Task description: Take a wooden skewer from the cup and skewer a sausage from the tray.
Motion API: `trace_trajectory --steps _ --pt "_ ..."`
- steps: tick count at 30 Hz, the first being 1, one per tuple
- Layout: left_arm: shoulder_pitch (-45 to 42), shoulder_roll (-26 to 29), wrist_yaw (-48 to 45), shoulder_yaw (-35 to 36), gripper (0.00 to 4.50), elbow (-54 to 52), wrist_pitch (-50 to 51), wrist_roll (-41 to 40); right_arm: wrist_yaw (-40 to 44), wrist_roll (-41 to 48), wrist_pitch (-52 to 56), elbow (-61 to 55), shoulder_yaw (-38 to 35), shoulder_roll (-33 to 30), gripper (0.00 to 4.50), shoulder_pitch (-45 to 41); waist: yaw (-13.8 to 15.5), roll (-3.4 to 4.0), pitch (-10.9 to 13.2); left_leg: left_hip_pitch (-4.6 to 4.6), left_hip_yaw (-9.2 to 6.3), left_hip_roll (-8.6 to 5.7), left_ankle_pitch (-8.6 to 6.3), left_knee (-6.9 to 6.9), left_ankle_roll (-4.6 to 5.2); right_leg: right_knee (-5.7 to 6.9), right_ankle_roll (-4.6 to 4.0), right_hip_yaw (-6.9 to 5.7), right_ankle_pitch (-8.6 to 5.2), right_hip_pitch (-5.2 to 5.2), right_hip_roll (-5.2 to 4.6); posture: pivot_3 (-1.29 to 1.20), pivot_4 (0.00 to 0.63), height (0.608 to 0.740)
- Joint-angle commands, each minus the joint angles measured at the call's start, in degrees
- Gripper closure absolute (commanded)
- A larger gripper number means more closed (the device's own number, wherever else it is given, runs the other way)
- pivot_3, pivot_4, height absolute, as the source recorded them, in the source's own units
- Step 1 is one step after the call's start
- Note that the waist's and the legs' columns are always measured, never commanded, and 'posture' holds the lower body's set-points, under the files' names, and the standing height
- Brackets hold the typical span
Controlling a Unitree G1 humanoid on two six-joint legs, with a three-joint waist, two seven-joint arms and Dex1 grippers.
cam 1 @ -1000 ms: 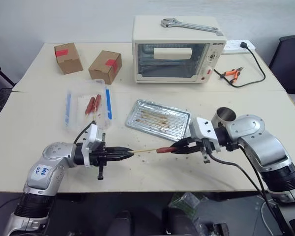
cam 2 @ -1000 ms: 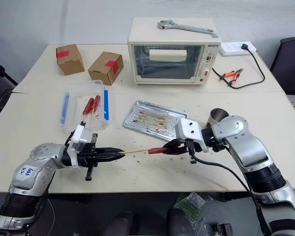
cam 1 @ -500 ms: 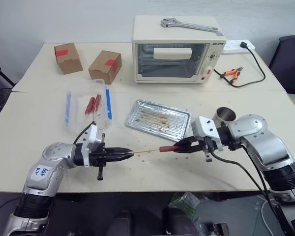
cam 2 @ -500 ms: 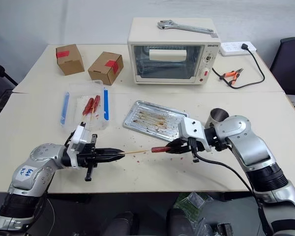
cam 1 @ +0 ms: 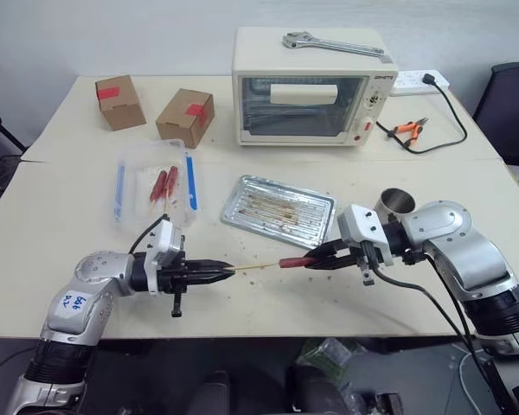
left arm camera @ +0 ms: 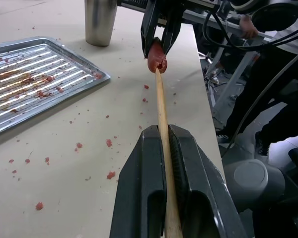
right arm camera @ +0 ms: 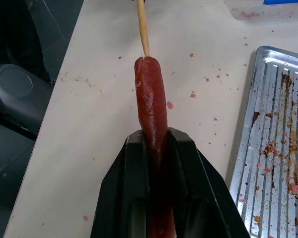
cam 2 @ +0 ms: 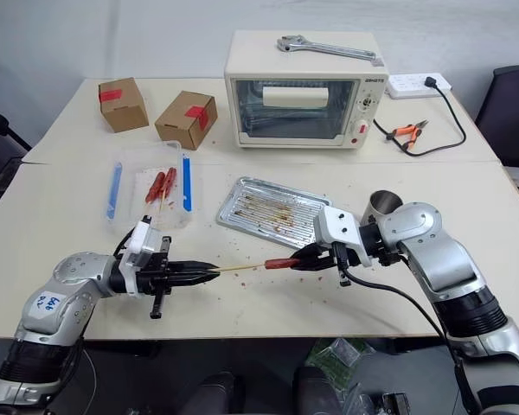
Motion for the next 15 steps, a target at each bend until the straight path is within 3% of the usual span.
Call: trace_trajectory --steps 1,15 --pt "-0.5 -0.5 0.3 -0.1 4.5 -0.4 -0.7 0.0 -0.3 1.1 0.3 -2.7 -1.0 0.4 4.28 -1.6 0.0 0.0 0.0 0.0 0.0 0.0 0.0 0.0 0.0 0.0 0.0 0.0 0.0 0.0 0.0 0.0 0.15 0.74" --pt "-1.4 -2.6 0.7 -2.1 4.5 -0.8 -0.6 0.6 -1.0 0.3 2.7 -5.5 1.8 2.3 4.28 -3.4 0.0 0.0 0.0 0.0 0.0 0.0 0.0 0.01 0.0 0.01 0.0 0.0 0.0 0.0 0.0 0.0 0.15 0.74"
